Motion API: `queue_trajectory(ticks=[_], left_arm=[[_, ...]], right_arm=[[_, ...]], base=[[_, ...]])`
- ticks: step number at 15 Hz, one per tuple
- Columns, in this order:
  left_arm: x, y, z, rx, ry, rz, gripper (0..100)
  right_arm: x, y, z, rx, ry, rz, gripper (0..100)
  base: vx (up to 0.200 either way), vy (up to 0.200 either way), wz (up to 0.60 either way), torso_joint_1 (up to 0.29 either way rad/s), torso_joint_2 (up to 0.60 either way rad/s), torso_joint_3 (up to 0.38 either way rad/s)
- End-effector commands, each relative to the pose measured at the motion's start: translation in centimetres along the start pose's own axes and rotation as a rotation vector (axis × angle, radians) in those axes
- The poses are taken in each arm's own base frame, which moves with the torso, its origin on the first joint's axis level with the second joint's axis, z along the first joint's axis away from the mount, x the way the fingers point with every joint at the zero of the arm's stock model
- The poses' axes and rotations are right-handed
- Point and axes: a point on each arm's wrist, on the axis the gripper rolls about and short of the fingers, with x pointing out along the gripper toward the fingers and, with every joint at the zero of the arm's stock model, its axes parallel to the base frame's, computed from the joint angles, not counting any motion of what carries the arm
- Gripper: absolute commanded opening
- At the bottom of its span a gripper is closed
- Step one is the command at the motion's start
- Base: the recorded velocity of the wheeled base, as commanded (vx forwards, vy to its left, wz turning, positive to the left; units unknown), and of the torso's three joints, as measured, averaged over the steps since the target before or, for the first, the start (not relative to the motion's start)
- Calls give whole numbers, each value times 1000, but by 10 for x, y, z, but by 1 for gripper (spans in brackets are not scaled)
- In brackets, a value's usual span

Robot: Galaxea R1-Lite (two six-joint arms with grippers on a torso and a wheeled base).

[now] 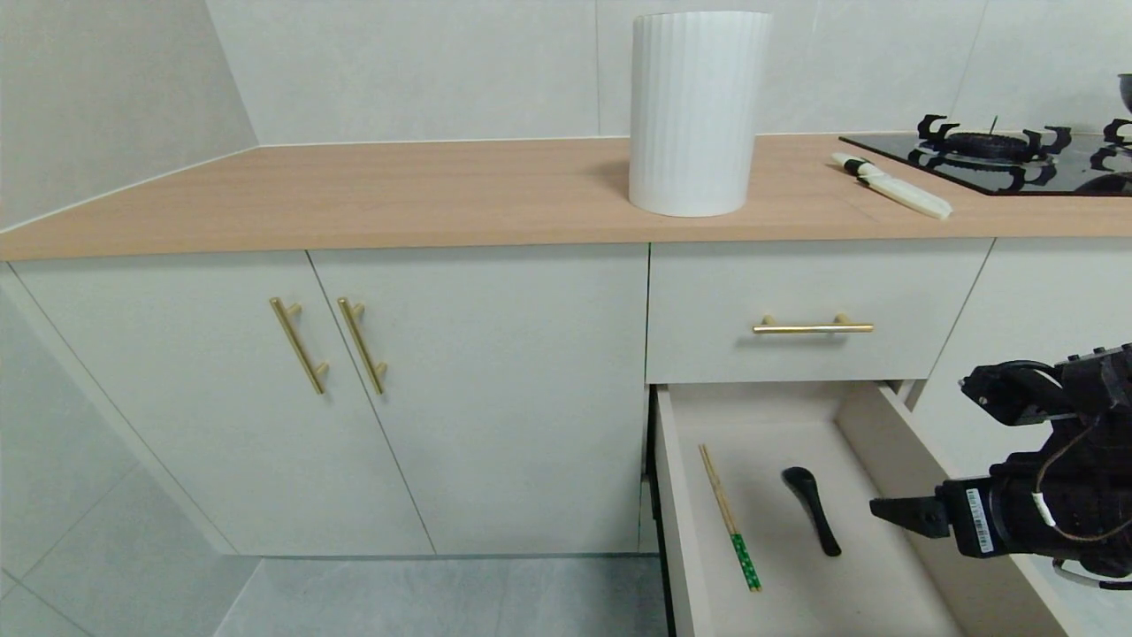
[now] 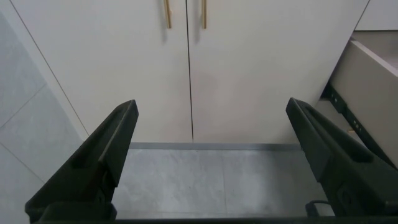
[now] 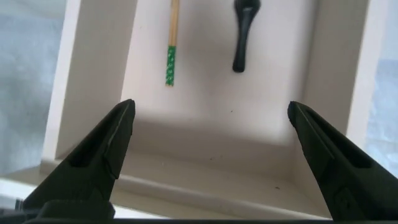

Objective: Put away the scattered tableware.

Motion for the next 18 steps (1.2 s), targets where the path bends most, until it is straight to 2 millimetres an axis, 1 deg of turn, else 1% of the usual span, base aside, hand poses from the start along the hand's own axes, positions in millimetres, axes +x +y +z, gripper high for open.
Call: queue_trajectory(ticks=[1,2,8,13,15,16,18], left_arm=[[0,0,0,-1,0,1,100],[0,0,0,-1,0,1,100],[0,0,0,-1,0,1,100],[0,0,0,1,0,1,100],[0,0,0,1,0,1,100],[0,0,0,1,0,1,100],[0,0,0,1,0,1,100]], right_arm=[[-1,2,0,-8,0,9,100],[-2,5,-3,-19,25,14,100],[-1,10,-8,-40,42,32,100],[0,17,-15,-73,67,59,100],[-1,24,-24,-113,136,81,100],[-1,24,-24,-113,136,81,100],[2,35,-37,-173,217,119,100]], base=[[-200,0,0,-2,-2,17],[-200,0,0,7,-2,2],[-200,0,0,1,2,0],[0,0,0,0,0,0],[0,0,0,0,0,0],[0,0,0,0,0,0],[0,0,0,0,0,0]])
